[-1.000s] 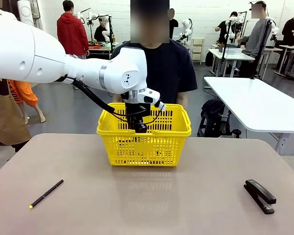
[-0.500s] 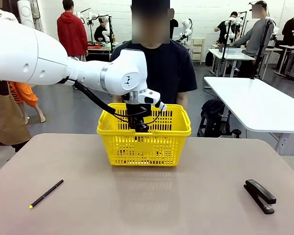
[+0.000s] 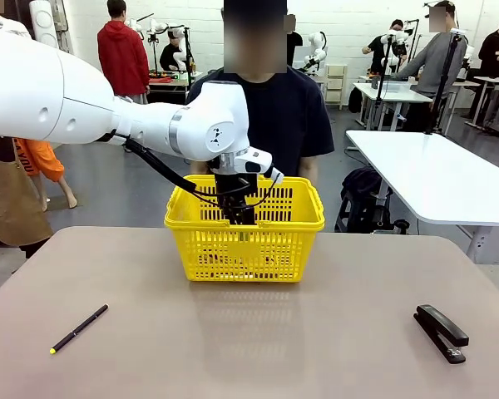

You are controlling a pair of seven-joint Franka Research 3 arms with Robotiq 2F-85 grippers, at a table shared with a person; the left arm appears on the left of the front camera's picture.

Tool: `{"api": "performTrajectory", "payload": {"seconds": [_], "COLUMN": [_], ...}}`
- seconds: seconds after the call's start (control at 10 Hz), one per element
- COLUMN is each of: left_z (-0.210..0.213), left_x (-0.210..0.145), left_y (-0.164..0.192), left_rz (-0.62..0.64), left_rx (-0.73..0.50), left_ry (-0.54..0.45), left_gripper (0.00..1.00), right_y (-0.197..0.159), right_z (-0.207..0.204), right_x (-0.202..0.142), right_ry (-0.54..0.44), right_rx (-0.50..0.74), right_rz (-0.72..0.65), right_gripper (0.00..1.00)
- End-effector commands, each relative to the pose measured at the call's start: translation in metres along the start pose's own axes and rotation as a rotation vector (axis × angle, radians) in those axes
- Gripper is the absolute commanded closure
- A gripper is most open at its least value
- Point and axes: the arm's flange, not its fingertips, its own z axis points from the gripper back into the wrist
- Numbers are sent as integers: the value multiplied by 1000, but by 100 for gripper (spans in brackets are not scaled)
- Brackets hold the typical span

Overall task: Place the items the person wants into the basket.
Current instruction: Pick up the item the person points to and place it in the Market Basket.

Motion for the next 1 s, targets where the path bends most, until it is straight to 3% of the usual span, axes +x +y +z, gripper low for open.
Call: {"api": "performTrajectory", "payload": {"seconds": [0.0, 0.2, 0.6, 0.9], "left_z": [0, -1, 7, 81], "left_x": [-5, -5, -2, -19], "left_y": [0, 2, 6, -5], "left_rz": [63, 107, 205, 413], "left_rx": [57, 97, 98, 128], "left_ry": [-38, -40, -37, -41], "left_gripper": [16, 0, 0, 0], "right_y": [0, 0, 0, 0], "right_z": [1, 1, 1, 1], "right_x": [0, 0, 0, 0], "right_ry": [-12, -12, -12, -12], "right_rx": [5, 5, 5, 5], "right_rz": [8, 8, 8, 8], "right_gripper": [0, 0, 0, 0]}}
